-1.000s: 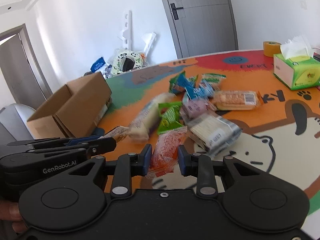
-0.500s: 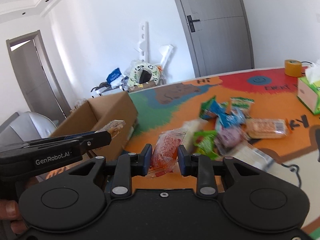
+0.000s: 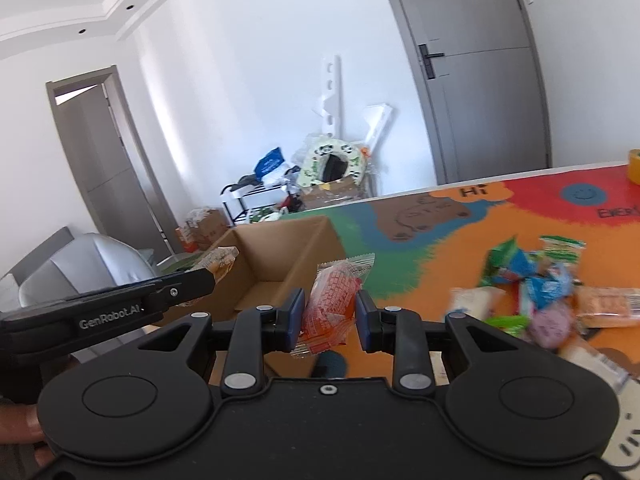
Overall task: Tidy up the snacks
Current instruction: 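Carry both snacks to the cardboard box and open both grippers inside it, then move both tools back over the snack pile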
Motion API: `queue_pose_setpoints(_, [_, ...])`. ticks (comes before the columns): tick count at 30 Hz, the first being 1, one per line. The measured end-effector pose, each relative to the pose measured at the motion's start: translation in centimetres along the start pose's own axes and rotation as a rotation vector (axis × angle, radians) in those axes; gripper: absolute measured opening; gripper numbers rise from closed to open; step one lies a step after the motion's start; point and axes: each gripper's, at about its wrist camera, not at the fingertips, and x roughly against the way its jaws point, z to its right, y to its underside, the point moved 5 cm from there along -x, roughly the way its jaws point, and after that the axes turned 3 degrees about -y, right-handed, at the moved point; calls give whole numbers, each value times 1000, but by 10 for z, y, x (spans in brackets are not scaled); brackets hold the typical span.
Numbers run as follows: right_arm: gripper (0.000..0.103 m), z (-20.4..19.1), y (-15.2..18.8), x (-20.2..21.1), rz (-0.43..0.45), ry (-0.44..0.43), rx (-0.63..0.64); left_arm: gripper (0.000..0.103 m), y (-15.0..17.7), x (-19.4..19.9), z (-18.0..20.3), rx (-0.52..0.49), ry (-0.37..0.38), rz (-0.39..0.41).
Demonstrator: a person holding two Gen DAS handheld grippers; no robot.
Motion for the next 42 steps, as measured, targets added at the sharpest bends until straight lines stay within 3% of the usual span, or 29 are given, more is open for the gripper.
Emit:
queue_pose_setpoints(15, [29,-33,-11,-43,-27,-53,8,23,-2,-29,-54,68,-92,-38])
queue_pose_setpoints(20, [29,-43,-12,-57,-45,-57,11,32,-3,-30,-65,76,-126,-41])
queue_pose_setpoints(22, [29,-48,-12,-61,-49,-65,13,45,-4,-25,-69,89,-131,-39])
queue_pose_setpoints(25, [29,-55,-14,-66,-46,-87,7,55,-7,-20,-76,121,-135,-29])
queue_pose_setpoints(28, [37,-57,-16,-65,-42,-96,9,66,-9,-14,-81,140,-146,-25])
queue_pose_setpoints(32, [55,-51,-20,-53,-26,-90,-14,77,-8,-11,-78,147,-127,-34])
queue_pose_setpoints(36, [64,-38,-19,-37,-11,-38,-19,87,-6,-13,-69,141,-112,-64])
queue_pose_setpoints(42, [77,-12,-12,-15,-19,26,-42,90,0,-9,-48,109,-92,-94])
